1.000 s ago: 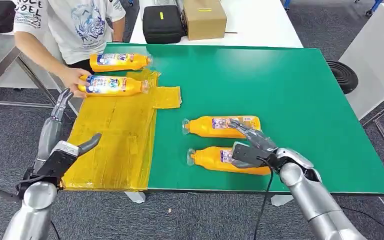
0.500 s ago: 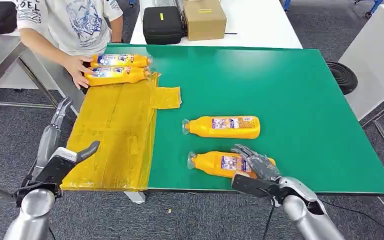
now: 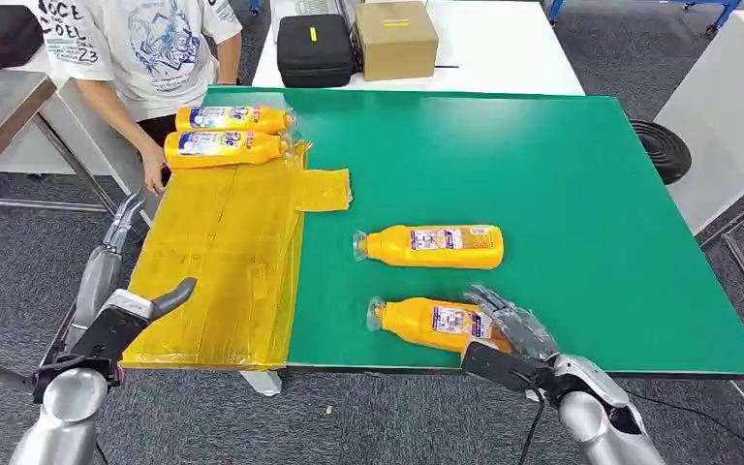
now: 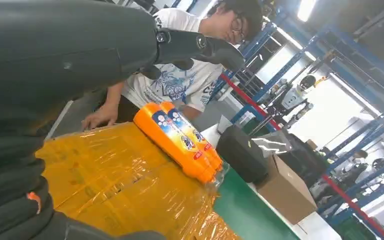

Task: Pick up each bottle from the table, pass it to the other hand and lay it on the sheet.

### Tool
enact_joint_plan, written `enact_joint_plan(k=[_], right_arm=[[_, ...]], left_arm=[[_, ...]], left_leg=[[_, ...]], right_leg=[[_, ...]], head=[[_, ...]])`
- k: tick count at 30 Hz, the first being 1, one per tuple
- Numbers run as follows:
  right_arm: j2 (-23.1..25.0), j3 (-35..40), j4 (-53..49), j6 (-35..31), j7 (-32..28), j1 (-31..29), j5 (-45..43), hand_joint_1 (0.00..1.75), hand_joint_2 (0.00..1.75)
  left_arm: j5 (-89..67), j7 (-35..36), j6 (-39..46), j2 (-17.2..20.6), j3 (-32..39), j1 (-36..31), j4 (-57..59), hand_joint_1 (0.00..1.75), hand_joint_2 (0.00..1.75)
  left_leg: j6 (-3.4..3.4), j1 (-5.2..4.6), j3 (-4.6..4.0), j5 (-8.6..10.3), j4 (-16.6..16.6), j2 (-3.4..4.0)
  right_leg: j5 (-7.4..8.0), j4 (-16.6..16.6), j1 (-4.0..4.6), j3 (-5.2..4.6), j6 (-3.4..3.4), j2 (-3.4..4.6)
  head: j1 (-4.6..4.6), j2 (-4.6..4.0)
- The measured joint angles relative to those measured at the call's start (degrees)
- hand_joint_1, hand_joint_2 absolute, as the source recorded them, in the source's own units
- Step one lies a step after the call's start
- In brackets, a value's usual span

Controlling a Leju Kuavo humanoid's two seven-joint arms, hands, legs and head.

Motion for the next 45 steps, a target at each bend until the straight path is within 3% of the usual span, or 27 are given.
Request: enact_joint_plan(k=[16,18,19,21,22,23,25,27,28,36,37,41,45], right_arm=[[0.0,-2.9,0.1,0.8,0.0,0.6,-1.6,0.0,1.75],[-0.1,-3.4,0.3,1.1,0.0,0.6,-2.1,0.1,1.75],[-0.1,-3.7,0.4,1.3,0.0,0.6,-2.3,0.3,1.75],[-0.2,-4.0,0.9,1.8,-0.1,0.4,-2.6,0.47,1.75],[-0.3,-4.1,1.3,2.0,-0.2,0.2,-2.8,0.65,1.75],[-0.4,-4.2,1.6,2.2,-0.2,0.0,-2.8,0.65,1.75],[-0.5,-4.4,2.4,2.5,-0.2,-0.2,-3.1,0.86,1.75],[-0.5,-4.5,4.1,3.2,-0.1,-0.3,-3.4,0.86,1.75],[-0.4,-4.4,4.8,3.6,-0.1,-0.3,-3.4,1.12,1.75],[0.2,-4.4,8.5,5.0,0.8,-3.5,-3.5,1.19,1.75],[0.2,-4.4,9.0,5.1,0.8,-3.9,-3.5,1.29,1.75],[0.4,-4.0,10.7,5.5,0.8,-5.4,-3.5,1.38,1.75],[0.7,-3.9,11.9,5.5,0.7,-6.5,-3.5,1.38,1.75]], left_arm=[[0.4,-0.2,-0.1,0.0,-0.1,0.0,0.9,0.0,1.75],[0.4,-0.2,-0.1,0.0,-0.1,0.0,1.0,0.0,1.75],[0.4,-0.2,-0.1,0.0,-0.1,0.0,1.0,0.0,1.75],[0.4,-0.2,-0.1,0.0,-0.1,0.0,1.3,0.0,1.75],[0.4,-0.2,-0.1,0.0,-0.1,0.0,1.4,0.0,1.75],[0.4,-0.2,-0.1,0.0,-0.1,0.0,1.4,0.0,1.75],[0.4,-0.2,-0.2,0.0,-0.2,0.0,1.5,0.0,1.75],[0.6,0.0,-0.6,0.0,-0.3,0.0,1.9,0.0,1.75],[0.9,0.1,-1.0,0.0,-0.3,0.0,2.2,0.0,1.75],[2.9,0.9,-3.1,0.0,-0.1,-0.4,3.5,0.0,1.75],[3.0,0.9,-3.3,0.0,0.0,-0.6,3.6,0.0,1.75],[3.6,1.1,-4.0,0.0,0.4,-0.9,4.2,0.0,1.75],[3.7,1.1,-4.1,0.0,0.7,-0.9,4.3,0.0,1.75]], left_leg=[[0.0,0.0,0.07,0.0,0.0,0.0],[0.0,0.0,0.07,-0.01,0.0,0.01],[0.0,0.0,0.08,-0.01,0.0,0.01],[0.0,0.0,0.09,-0.01,0.0,0.01],[0.0,0.0,0.09,-0.01,0.0,0.02],[0.0,0.0,0.11,-0.01,0.0,0.04],[0.0,0.01,0.16,-0.02,0.0,0.06],[0.0,0.0,0.17,-0.04,0.0,0.06],[0.01,0.0,0.14,-0.04,0.0,0.06],[-0.06,0.02,0.29,-0.1,0.0,0.15],[-0.08,0.02,0.3,-0.11,0.0,0.15],[-0.12,0.02,0.34,-0.11,0.0,0.2],[-0.12,0.02,0.38,-0.1,0.0,0.23]], right_leg=[[0.0,0.0,0.0,0.05,0.0,0.01],[0.0,0.0,0.0,0.06,0.0,0.01],[0.0,0.0,0.0,0.05,0.0,0.01],[0.0,0.0,0.01,0.06,0.0,0.01],[0.0,0.0,0.01,0.07,0.0,0.01],[0.0,0.0,0.01,0.08,0.0,0.02],[0.01,0.0,0.02,0.15,0.0,0.03],[0.0,0.0,0.02,0.15,0.0,0.03],[0.01,0.0,0.02,0.16,0.0,0.03],[-0.02,0.0,0.03,0.18,-0.13,0.2],[-0.02,0.0,0.03,0.19,-0.13,0.2],[-0.01,0.0,0.03,0.2,-0.13,0.23],[0.08,0.0,0.03,0.27,-0.26,0.24]], head=[[0.0,0.0],[-0.02,0.0],[0.02,0.0],[0.0,0.0],[0.0,0.0],[0.0,0.0],[0.0,0.0],[0.0,0.0],[-0.02,0.0],[0.0,0.0],[0.02,0.0],[0.02,0.0],[0.02,0.0]])
